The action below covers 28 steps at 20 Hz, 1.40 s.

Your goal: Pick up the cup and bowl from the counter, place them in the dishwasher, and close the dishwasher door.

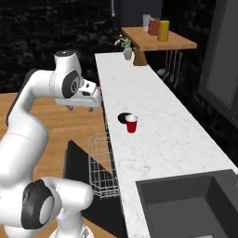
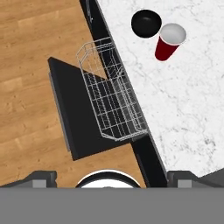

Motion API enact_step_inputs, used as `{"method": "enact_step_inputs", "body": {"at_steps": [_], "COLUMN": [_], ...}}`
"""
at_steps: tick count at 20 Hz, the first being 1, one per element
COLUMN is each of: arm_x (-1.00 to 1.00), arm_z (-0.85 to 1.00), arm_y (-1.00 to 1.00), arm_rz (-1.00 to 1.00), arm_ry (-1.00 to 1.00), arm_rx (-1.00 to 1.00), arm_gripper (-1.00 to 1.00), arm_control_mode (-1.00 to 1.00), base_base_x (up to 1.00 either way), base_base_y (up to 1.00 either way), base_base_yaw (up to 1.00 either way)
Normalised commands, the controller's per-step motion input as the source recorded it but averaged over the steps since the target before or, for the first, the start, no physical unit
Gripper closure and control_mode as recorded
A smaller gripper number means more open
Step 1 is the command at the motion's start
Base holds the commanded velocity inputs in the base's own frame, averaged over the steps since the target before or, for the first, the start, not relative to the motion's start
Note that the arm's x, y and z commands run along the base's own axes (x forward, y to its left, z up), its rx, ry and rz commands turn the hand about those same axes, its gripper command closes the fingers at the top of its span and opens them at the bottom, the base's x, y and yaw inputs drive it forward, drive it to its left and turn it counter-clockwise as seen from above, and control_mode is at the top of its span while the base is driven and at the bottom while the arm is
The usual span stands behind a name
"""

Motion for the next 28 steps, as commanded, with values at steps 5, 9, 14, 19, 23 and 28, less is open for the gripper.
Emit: {"method": "enact_step_inputs", "body": {"at_steps": [5, 9, 14, 19, 23, 28], "arm_x": [0.00, 0.00, 0.40, 0.95, 0.94, 0.56], "arm_z": [0.00, -0.03, -0.36, -0.67, -0.69, -0.11], "arm_y": [0.00, -0.04, -0.53, -0.53, -0.27, -0.19], "arm_rz": [0.00, 0.00, 0.01, 0.04, 0.24, 0.23], "arm_ry": [0.00, 0.03, 0.12, 0.27, 0.30, 0.05], "arm_rx": [0.00, 0.00, -0.01, -0.12, -0.23, -0.14], "arm_gripper": [-1.00, -1.00, -1.00, -1.00, -1.00, -1.00], "arm_control_mode": [1.00, -1.00, -1.00, -1.00, -1.00, -1.00], "base_base_x": [0.31, 0.02, 0.00, 0.00, 0.00, 0.00], "base_base_y": [-0.10, -0.04, 0.00, 0.00, 0.00, 0.00], "base_base_yaw": [0.06, 0.01, 0.00, 0.00, 0.00, 0.00]}}
